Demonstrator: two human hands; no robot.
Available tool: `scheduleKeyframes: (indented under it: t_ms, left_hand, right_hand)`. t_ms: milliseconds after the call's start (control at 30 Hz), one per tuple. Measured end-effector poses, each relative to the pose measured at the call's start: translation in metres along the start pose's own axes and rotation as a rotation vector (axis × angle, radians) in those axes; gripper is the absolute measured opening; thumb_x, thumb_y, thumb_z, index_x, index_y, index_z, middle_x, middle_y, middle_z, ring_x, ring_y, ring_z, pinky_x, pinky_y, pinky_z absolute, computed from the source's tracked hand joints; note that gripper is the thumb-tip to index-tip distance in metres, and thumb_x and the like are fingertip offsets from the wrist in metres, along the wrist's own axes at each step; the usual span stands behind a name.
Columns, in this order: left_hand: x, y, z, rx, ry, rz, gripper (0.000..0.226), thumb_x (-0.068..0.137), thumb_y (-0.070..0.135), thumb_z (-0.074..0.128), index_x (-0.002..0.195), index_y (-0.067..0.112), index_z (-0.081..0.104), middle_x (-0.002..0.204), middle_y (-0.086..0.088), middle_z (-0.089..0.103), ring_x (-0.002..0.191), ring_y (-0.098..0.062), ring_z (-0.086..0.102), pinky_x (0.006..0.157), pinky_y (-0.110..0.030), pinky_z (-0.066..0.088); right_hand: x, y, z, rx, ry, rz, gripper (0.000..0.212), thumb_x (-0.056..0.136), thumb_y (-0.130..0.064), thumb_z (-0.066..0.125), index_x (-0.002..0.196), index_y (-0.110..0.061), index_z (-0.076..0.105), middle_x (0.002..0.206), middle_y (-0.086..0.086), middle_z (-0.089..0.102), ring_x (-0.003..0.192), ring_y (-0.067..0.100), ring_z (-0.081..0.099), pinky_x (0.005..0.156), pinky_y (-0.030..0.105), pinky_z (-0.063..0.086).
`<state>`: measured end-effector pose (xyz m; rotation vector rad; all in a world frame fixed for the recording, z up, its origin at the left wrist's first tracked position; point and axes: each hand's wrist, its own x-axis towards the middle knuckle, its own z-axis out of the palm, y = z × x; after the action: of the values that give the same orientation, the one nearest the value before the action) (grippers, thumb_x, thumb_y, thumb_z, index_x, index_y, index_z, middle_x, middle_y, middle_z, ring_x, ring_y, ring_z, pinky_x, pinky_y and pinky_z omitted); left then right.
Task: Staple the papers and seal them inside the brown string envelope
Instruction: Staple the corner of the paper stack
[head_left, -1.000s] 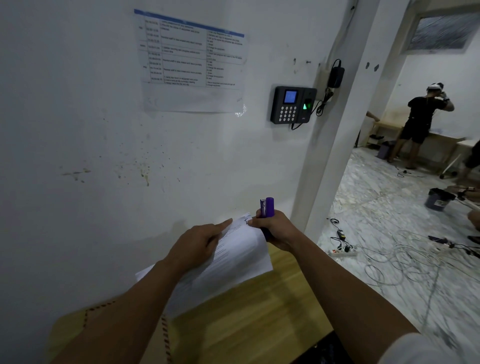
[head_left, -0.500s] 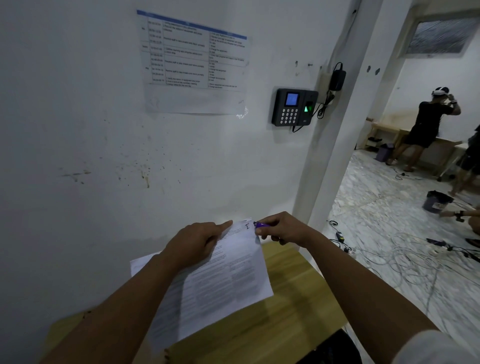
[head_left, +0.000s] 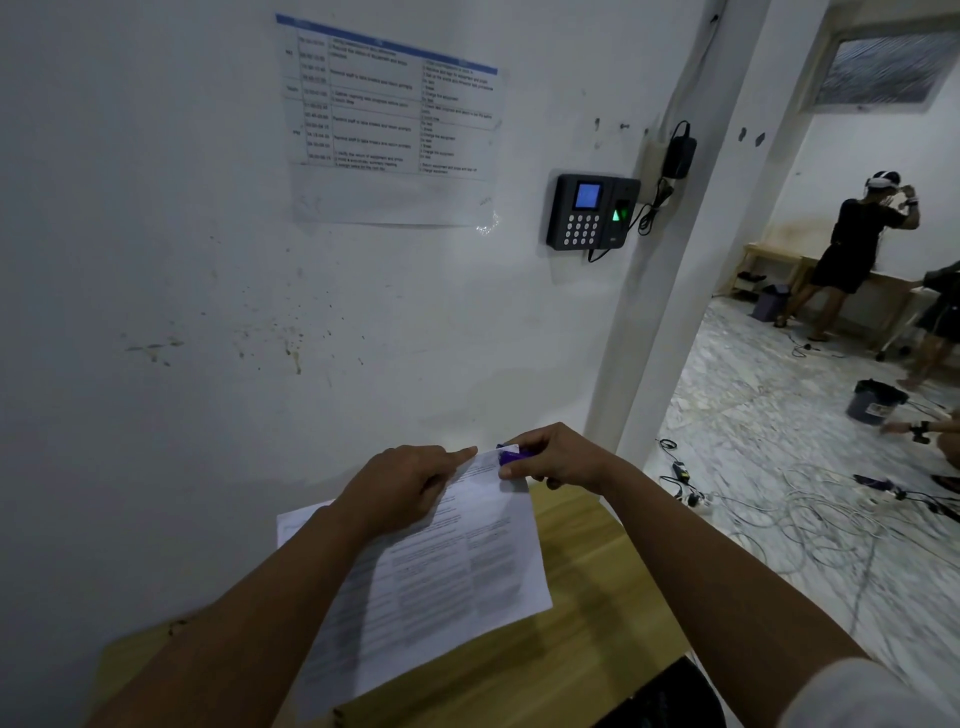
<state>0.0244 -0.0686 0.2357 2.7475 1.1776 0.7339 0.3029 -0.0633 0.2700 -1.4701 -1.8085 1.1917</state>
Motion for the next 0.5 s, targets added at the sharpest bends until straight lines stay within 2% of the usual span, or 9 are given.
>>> scheduleKeyframes:
  t_ms: [133,233,367,500]
  left_hand:
    - [0.0021,-0.0017,0.0033,0.01,0.013,0.011,0.06,0.092,0.039,0.024,0.148,0.039,0.044,0.093,0.007,0.068,0.076,-0.008,0.055,0.064,-0.029,0.048]
    - [0.0043,-0.0013,0.0046,0.0,0.025,0.016,0.055,0.095,0.034,0.03,0.148,0.036,0.046,0.094,0.005,0.069,0.076,-0.007,0.054,0.063,-0.025,0.043]
    - [0.0065,0.0007,0.0056,-0.001,0.02,0.023,0.054,0.096,0.029,0.036,0.149,0.034,0.046,0.099,0.003,0.071,0.08,-0.011,0.058,0.068,-0.025,0.043]
    - [0.0086,0.0015,0.0074,0.0,-0.007,0.028,0.053,0.097,0.029,0.037,0.149,0.035,0.045,0.097,0.004,0.071,0.077,-0.005,0.05,0.068,-0.026,0.043]
  right_hand:
    - [0.0008,-0.0004,-0.0009,-0.019,-0.016,0.014,0.043,0.067,-0.042,0.09,0.103,-0.021,0.08,0.084,0.004,0.067,0.069,0.019,0.047,0.053,0.03,0.037]
    - [0.0006,0.0001,-0.0018,-0.03,-0.017,0.013,0.038,0.07,-0.039,0.09,0.101,-0.018,0.08,0.082,0.003,0.067,0.069,0.018,0.047,0.053,0.03,0.038]
    - [-0.0012,0.0005,-0.0028,-0.03,-0.009,0.007,0.034,0.072,-0.036,0.089,0.1,-0.018,0.08,0.081,0.001,0.067,0.068,0.018,0.048,0.053,0.029,0.038]
    - [-0.0025,0.0016,-0.0047,-0.048,-0.014,0.014,0.033,0.071,-0.04,0.089,0.094,-0.017,0.08,0.08,0.003,0.067,0.068,0.016,0.05,0.055,0.028,0.039]
